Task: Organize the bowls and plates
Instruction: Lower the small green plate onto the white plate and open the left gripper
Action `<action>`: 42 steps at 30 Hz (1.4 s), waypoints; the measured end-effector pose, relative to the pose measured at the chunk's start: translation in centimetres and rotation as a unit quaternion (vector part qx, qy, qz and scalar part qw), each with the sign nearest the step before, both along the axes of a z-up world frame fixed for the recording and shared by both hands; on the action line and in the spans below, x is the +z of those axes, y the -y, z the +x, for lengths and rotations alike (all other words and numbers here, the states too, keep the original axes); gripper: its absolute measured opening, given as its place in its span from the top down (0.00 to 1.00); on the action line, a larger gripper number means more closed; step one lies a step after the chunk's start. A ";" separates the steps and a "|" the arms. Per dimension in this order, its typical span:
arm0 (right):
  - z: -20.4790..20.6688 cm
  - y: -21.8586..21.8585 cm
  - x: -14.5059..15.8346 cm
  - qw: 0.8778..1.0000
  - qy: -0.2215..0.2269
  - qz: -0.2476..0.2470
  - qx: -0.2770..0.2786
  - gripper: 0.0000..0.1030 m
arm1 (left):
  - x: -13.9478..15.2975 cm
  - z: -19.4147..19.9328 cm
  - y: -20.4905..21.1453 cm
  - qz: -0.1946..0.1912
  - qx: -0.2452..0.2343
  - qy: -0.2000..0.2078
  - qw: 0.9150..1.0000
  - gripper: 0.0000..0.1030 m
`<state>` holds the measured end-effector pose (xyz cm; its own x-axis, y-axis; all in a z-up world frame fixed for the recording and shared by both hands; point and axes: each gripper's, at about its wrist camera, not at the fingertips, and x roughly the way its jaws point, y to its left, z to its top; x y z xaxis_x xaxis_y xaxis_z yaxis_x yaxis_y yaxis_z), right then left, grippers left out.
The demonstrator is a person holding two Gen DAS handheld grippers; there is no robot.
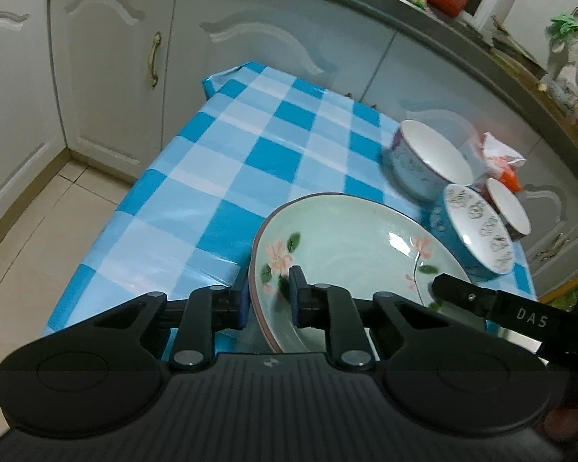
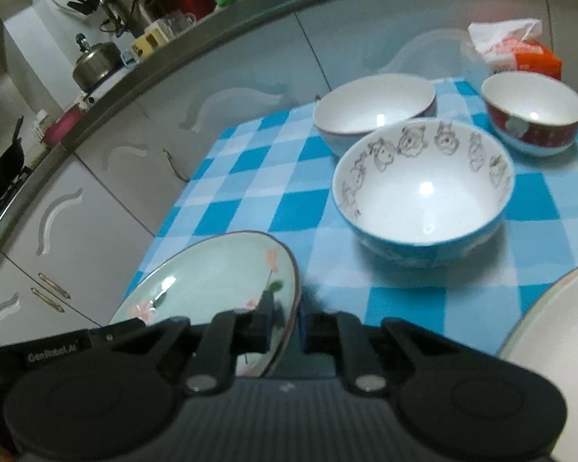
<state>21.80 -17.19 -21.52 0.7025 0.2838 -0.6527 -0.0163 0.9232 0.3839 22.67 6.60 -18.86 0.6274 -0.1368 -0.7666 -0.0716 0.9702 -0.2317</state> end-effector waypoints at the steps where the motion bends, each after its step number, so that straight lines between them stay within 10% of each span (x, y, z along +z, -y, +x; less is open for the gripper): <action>1: -0.4 0.3 0.3 1.000 0.002 0.001 -0.001 0.89 | 0.4 -0.3 0.4 -0.001 -0.003 0.002 1.000 0.83; 18: -10.9 11.0 6.1 0.996 0.029 -0.015 -0.077 0.89 | 4.2 -4.9 12.9 -0.036 -0.140 0.011 0.989 0.83; 42: -14.5 19.3 1.0 0.989 0.002 -0.018 -0.146 0.88 | -1.0 -4.5 22.0 0.030 -0.195 -0.030 0.980 0.80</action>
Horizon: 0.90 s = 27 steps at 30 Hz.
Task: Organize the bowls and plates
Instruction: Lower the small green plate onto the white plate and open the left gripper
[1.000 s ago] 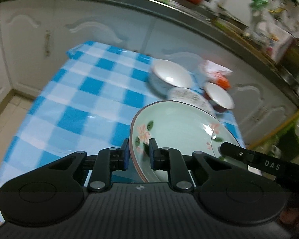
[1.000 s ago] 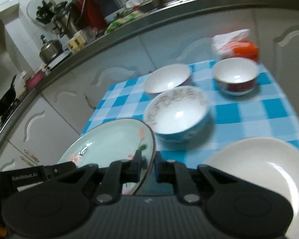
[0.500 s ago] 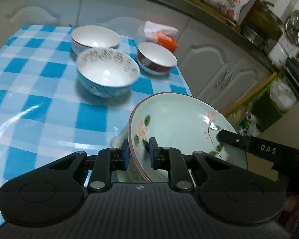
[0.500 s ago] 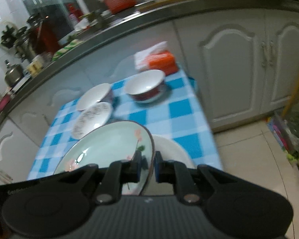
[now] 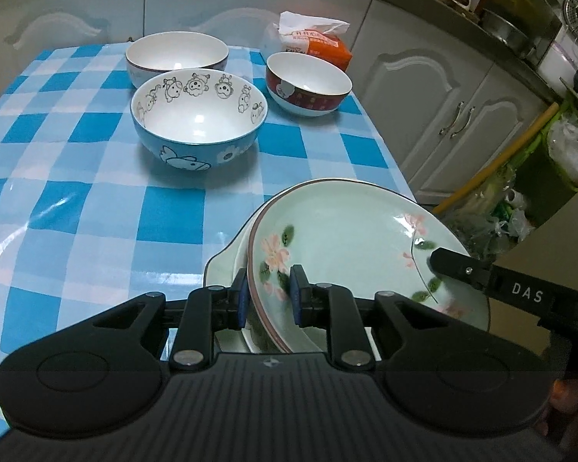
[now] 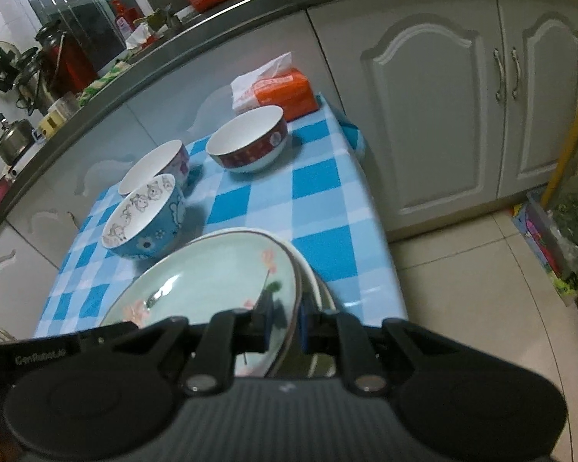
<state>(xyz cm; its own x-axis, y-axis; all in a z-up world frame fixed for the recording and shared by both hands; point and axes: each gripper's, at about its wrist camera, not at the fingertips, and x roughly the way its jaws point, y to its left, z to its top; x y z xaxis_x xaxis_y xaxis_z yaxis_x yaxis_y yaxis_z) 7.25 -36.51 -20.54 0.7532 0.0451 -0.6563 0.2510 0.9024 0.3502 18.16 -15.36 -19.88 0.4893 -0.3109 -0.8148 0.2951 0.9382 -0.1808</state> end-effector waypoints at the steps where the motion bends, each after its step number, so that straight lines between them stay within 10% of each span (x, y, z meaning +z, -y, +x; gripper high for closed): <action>1: 0.1 0.0 0.1 1.000 0.000 -0.002 0.003 0.88 | 0.1 0.1 0.2 0.002 -0.001 0.000 1.000 0.80; 27: 0.8 0.5 0.5 0.997 -0.045 0.001 0.065 0.81 | 0.5 -0.1 1.2 0.033 -0.044 0.006 0.998 0.55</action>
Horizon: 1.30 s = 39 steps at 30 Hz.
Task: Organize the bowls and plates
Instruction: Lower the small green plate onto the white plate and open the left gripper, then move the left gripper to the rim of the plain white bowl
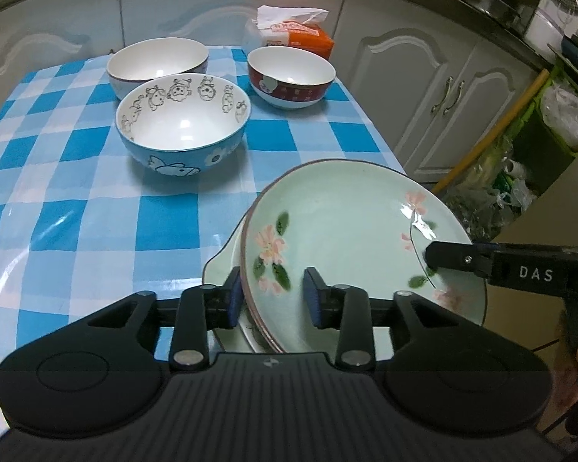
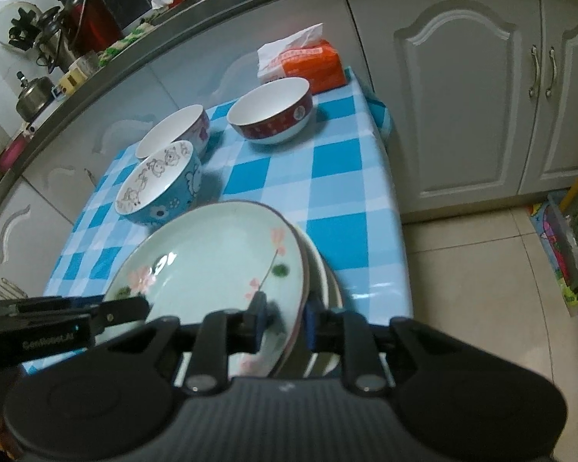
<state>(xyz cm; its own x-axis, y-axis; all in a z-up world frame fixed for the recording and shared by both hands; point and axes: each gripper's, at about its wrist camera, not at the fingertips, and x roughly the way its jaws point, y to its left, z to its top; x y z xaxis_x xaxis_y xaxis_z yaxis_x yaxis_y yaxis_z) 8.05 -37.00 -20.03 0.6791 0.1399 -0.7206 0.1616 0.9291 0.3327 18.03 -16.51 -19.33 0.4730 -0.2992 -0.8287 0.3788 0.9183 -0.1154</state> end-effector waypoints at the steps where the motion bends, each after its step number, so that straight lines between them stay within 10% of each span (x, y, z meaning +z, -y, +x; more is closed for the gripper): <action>1: 0.0 0.0 0.0 1.000 0.000 0.000 0.001 0.80 | 0.0 -0.1 0.2 0.002 -0.005 0.001 1.000 0.49; 4: 0.3 -0.1 0.1 1.000 -0.004 -0.002 0.002 0.79 | 0.4 -0.5 0.6 0.029 -0.015 0.029 0.999 0.27; 13: 0.7 -0.5 1.6 0.999 0.004 -0.029 0.013 0.55 | 1.7 -0.4 -0.7 0.029 0.000 0.024 0.999 0.23; 17: 0.6 -0.5 2.4 0.999 0.006 -0.041 0.002 0.19 | 2.6 -0.6 -1.2 0.026 0.011 0.015 0.999 0.14; 39: 1.1 1.0 6.5 0.999 0.048 -0.017 -0.018 0.15 | 8.5 0.7 -3.0 0.028 0.105 0.049 0.993 0.02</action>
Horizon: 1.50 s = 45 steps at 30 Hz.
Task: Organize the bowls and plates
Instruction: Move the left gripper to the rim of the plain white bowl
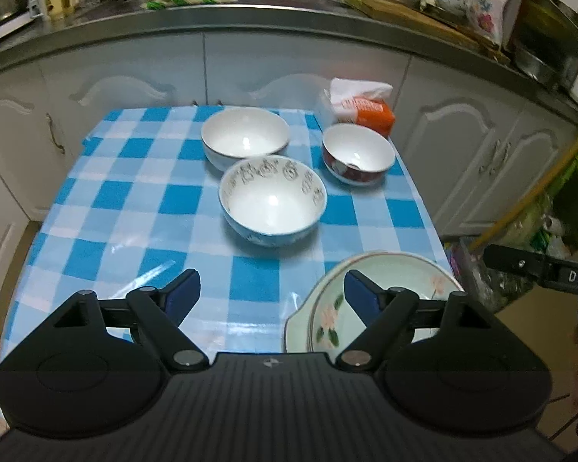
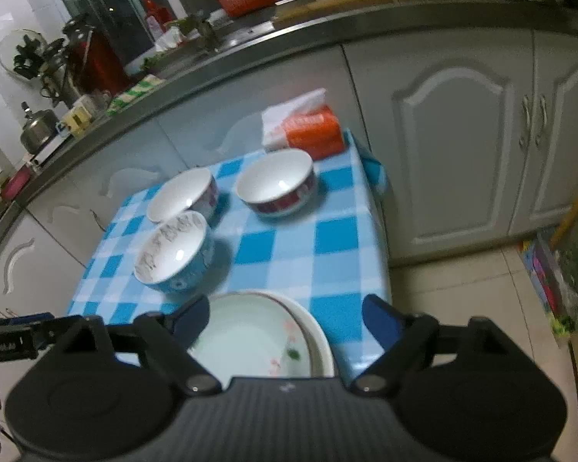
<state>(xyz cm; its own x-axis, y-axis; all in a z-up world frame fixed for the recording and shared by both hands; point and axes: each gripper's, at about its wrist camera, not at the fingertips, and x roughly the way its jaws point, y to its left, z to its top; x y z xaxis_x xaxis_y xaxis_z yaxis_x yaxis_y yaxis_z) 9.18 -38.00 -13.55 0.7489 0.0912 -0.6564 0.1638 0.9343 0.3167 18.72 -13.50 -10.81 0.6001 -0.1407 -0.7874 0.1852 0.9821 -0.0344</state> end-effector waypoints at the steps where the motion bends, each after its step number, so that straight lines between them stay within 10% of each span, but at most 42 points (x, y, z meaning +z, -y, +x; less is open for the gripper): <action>1: 0.2 -0.1 0.2 1.000 0.002 -0.002 0.003 0.15 | 0.3 0.0 0.0 0.001 0.003 0.003 1.000 0.02; 20: 4.0 -3.7 0.9 0.998 0.009 0.000 0.056 0.14 | -0.8 1.9 -3.1 0.019 0.059 0.000 0.998 0.00; 45: 13.8 -6.0 -2.1 0.999 -0.023 -0.004 0.047 0.14 | -6.1 10.9 -5.9 -0.060 0.051 -0.010 0.997 0.00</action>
<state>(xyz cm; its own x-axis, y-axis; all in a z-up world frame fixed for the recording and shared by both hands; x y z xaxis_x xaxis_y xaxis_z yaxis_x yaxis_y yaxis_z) 22.98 -32.05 -15.68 0.7068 0.1549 -0.6902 0.0884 0.9487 0.3034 29.59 -7.64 -16.93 0.6008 -0.1743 -0.7802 0.0836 0.9843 -0.1555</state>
